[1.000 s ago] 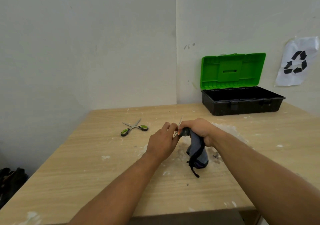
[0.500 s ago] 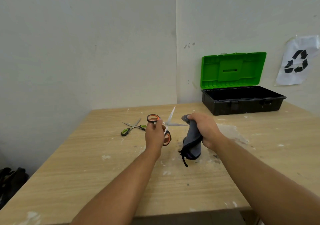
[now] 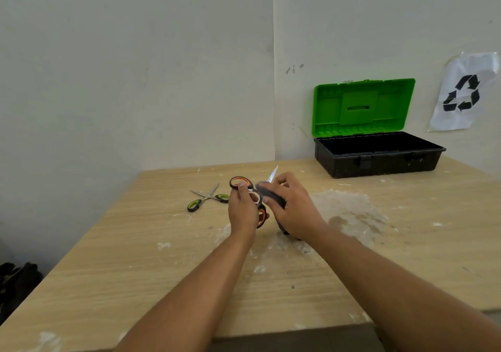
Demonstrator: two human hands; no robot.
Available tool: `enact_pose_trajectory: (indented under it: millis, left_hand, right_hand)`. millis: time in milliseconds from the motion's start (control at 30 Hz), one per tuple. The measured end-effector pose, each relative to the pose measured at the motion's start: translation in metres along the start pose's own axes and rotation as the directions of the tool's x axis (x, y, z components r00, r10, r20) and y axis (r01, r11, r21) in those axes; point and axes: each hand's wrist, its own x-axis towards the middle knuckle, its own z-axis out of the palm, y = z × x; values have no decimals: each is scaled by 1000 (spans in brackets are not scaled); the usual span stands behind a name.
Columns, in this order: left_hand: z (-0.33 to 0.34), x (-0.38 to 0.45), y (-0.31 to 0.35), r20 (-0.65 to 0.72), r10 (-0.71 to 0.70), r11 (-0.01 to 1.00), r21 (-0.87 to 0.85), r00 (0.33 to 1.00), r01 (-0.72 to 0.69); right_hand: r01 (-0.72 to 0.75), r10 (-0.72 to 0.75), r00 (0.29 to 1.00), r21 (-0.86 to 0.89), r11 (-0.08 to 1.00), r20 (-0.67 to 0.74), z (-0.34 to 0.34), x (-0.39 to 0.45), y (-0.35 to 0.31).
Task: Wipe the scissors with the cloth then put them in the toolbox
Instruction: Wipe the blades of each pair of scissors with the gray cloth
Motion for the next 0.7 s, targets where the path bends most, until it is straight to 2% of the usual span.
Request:
enact_pose_trajectory:
  millis: [133, 267, 467, 700]
  left_hand:
    - [-1, 0, 3, 34, 127, 989, 76, 991, -130]
    - [-2, -2, -2, 60, 258, 951, 158, 964, -265]
    - [-4, 2, -2, 22, 254, 950, 182, 967, -254]
    - [-3, 2, -2, -33, 209, 966, 159, 977, -202]
  right_hand:
    - [81, -71, 986, -62, 995, 152, 2, -3, 0]
    - [22, -22, 990, 1, 1000, 141, -5, 1, -2]
    - [-10, 10, 1000, 27, 1000, -3, -11, 0, 4]
    - [34, -29, 990, -33, 999, 135, -7, 5, 2]
